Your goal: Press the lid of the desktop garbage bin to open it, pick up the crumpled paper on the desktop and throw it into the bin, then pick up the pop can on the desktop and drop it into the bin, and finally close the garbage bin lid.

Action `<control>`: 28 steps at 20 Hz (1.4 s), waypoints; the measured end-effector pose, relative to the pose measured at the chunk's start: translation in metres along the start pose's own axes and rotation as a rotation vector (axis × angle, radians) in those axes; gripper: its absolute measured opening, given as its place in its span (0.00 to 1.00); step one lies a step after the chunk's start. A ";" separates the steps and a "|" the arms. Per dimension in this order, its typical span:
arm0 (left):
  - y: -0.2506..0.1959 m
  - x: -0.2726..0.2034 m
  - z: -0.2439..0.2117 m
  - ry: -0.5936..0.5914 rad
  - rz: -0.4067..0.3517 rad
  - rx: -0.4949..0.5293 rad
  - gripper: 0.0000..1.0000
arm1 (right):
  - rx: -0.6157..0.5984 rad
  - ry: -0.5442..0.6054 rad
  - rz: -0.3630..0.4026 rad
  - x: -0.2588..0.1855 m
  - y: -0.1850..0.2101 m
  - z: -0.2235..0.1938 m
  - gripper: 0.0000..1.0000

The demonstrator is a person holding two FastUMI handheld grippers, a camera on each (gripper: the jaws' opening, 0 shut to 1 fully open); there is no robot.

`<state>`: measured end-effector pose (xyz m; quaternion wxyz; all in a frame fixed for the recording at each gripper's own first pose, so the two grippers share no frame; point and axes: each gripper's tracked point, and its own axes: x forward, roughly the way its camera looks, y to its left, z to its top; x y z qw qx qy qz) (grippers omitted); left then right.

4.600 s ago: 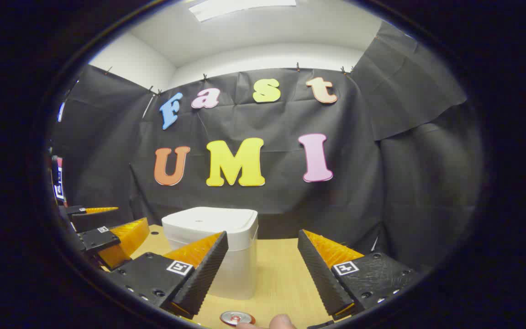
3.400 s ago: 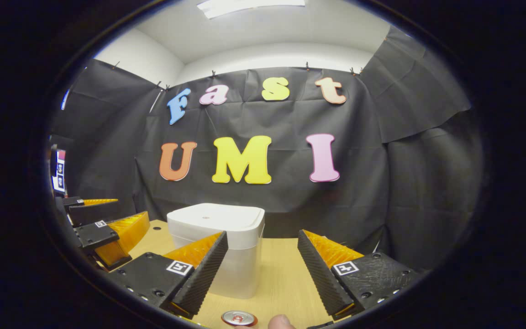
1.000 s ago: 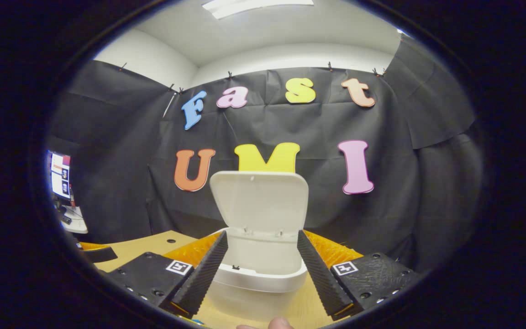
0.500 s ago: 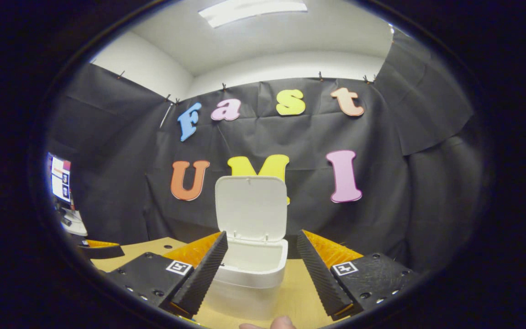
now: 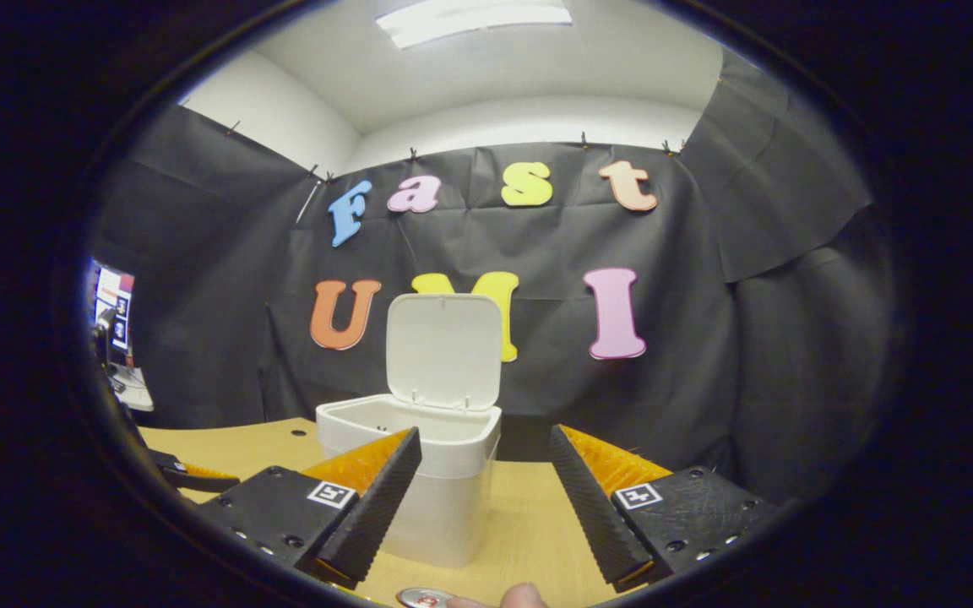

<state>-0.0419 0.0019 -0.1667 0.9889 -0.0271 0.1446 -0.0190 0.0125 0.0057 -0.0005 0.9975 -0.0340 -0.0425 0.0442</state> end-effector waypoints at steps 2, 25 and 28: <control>-0.001 0.000 -0.024 0.045 0.006 0.005 0.99 | -0.017 0.002 -0.018 -0.008 -0.008 -0.011 0.95; 0.007 0.019 -0.137 0.338 0.070 -0.003 0.60 | -0.002 0.173 0.002 -0.058 -0.031 -0.120 0.95; 0.010 0.019 -0.131 0.330 0.073 0.015 0.44 | 0.033 0.196 0.009 -0.065 -0.027 -0.130 0.98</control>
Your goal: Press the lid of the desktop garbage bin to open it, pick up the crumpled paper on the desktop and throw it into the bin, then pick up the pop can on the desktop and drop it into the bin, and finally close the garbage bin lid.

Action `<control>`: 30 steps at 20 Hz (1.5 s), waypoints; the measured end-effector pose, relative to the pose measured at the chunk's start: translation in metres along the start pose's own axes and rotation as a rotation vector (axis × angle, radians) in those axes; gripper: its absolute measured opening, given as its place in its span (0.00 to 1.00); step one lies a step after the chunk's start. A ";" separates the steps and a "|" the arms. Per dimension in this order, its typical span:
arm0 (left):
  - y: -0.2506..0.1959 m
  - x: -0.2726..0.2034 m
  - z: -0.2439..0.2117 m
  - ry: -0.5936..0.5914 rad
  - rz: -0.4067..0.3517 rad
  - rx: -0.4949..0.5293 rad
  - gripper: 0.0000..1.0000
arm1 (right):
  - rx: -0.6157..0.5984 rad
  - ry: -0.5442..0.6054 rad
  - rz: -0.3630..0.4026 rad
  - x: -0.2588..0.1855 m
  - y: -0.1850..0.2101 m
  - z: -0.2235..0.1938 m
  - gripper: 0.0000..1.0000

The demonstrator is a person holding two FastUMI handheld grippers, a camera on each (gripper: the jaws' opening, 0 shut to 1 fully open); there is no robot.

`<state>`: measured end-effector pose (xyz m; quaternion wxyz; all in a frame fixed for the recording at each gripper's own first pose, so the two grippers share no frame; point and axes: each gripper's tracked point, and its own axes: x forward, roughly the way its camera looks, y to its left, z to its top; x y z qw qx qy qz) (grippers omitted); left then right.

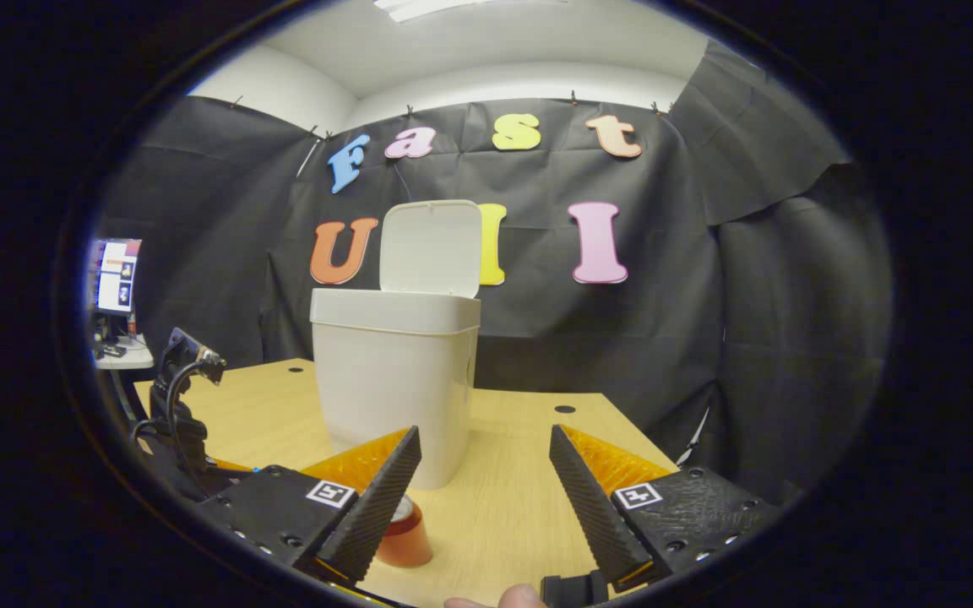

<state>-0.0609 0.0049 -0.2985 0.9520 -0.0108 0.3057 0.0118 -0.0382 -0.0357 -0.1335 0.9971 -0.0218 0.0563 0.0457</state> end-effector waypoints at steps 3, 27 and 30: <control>0.001 0.002 0.002 -0.013 -0.002 -0.027 0.35 | 0.039 0.028 0.006 -0.006 0.007 -0.015 0.95; 0.013 -0.032 0.047 -0.129 -0.026 -0.082 0.32 | -0.004 0.100 0.058 -0.007 0.078 -0.063 0.95; 0.014 -0.036 0.052 -0.146 -0.024 -0.088 0.32 | -0.008 0.123 0.051 -0.005 0.077 -0.074 0.95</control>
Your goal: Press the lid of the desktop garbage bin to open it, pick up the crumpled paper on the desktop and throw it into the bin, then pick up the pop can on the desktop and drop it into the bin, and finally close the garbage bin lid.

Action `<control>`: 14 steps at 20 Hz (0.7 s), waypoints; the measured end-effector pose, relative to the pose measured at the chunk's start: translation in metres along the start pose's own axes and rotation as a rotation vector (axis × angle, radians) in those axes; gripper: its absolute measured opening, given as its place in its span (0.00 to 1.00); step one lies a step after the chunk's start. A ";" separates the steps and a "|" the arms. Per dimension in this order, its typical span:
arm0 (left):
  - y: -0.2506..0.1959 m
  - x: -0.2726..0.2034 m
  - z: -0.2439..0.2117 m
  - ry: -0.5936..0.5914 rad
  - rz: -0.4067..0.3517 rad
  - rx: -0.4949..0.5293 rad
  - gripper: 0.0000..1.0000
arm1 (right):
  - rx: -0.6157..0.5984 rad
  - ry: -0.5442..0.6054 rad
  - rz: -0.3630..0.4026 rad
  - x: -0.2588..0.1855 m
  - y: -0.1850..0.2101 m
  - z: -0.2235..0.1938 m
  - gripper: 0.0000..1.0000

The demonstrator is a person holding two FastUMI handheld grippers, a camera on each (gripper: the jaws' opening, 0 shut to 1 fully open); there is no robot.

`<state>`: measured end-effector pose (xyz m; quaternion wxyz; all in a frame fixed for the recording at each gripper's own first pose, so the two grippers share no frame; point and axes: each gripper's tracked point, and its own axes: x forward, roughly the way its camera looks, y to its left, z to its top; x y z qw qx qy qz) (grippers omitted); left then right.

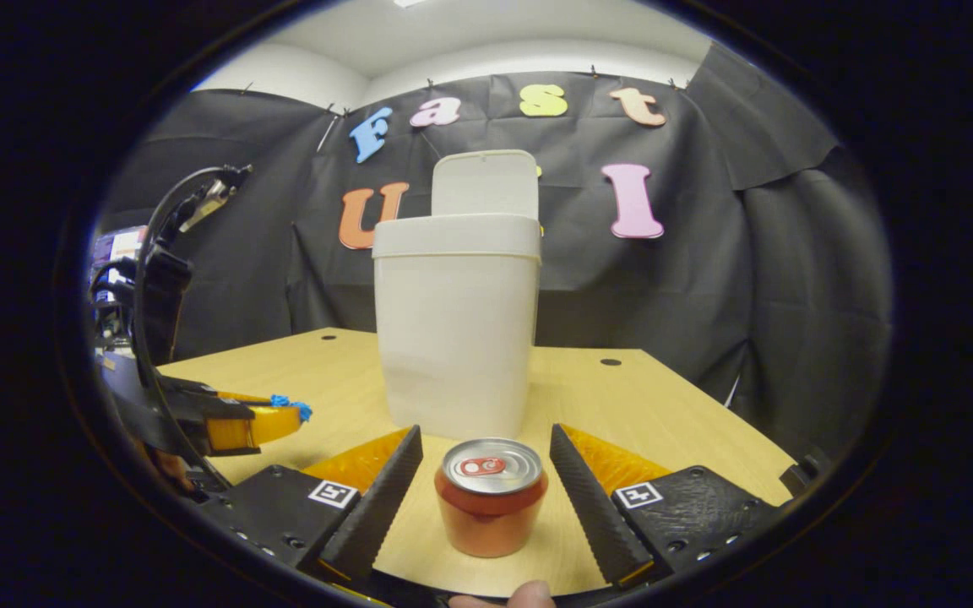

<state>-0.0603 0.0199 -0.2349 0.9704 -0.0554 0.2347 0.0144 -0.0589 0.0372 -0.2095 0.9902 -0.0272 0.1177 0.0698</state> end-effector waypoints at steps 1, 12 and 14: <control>0.001 -0.001 0.004 -0.008 0.001 -0.003 0.32 | 0.002 0.010 0.000 0.001 0.000 -0.006 0.95; -0.005 -0.015 0.079 -0.164 -0.009 -0.009 0.31 | 0.037 0.113 -0.013 0.020 -0.006 -0.045 0.95; -0.006 -0.018 0.096 -0.199 -0.008 -0.002 0.31 | 0.038 0.119 -0.014 0.020 -0.007 -0.046 0.95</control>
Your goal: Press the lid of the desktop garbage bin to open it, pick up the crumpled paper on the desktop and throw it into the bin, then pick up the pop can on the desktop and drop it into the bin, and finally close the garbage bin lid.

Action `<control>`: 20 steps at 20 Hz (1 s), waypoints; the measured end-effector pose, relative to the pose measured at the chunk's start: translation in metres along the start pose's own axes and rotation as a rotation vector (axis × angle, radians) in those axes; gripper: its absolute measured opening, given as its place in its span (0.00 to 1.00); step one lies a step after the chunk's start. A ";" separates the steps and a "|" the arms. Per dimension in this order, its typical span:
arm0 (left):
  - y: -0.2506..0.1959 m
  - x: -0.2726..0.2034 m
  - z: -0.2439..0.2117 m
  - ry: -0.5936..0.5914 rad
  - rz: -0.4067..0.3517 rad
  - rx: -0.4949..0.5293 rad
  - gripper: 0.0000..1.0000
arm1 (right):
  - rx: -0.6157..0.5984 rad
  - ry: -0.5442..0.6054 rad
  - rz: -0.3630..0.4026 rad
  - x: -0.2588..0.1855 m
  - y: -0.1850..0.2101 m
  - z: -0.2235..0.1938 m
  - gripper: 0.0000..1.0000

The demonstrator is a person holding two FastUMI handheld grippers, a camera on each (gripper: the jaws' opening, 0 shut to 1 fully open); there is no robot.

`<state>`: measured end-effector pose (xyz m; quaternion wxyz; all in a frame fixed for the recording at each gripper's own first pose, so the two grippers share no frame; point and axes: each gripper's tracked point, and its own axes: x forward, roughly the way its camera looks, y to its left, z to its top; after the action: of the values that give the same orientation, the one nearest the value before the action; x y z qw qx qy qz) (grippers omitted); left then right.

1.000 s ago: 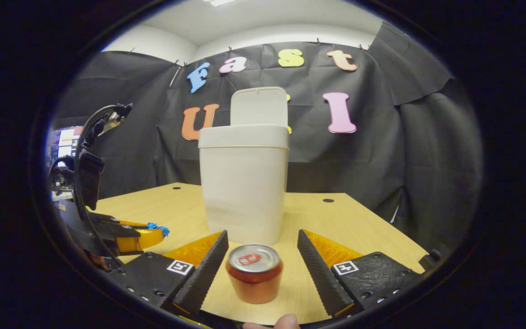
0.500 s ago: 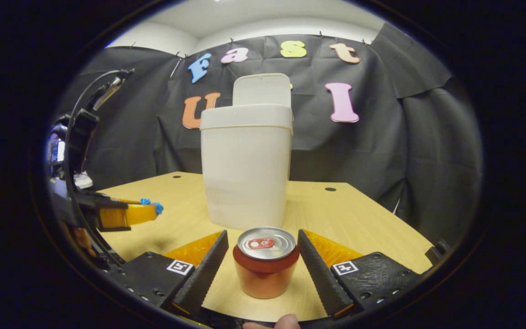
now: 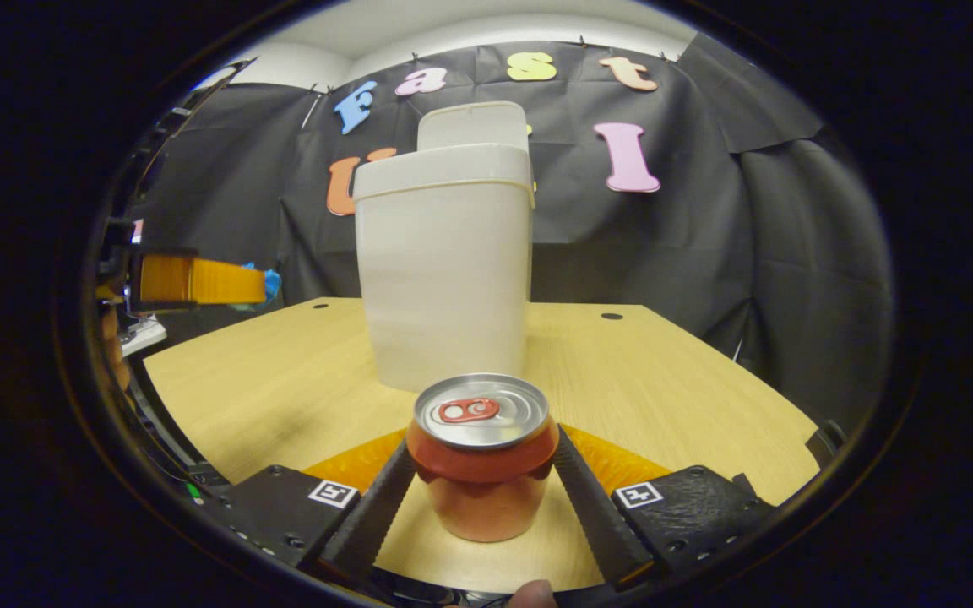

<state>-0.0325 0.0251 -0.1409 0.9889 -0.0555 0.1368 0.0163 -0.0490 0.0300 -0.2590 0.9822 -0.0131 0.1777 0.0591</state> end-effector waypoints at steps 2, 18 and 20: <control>0.002 0.001 0.016 -0.032 0.004 0.001 0.31 | 0.005 0.004 0.004 0.000 -0.001 -0.001 0.95; -0.022 0.020 0.147 -0.216 -0.053 0.040 0.31 | 0.021 -0.025 0.066 -0.008 -0.014 0.028 0.80; -0.031 0.031 0.170 -0.237 -0.065 0.059 0.31 | 0.032 -0.023 0.073 -0.009 -0.019 0.031 0.80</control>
<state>0.0444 0.0139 0.0161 0.9994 -0.0284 0.0177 -0.0133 -0.0445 0.0120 -0.2264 0.9815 0.0096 0.1677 0.0920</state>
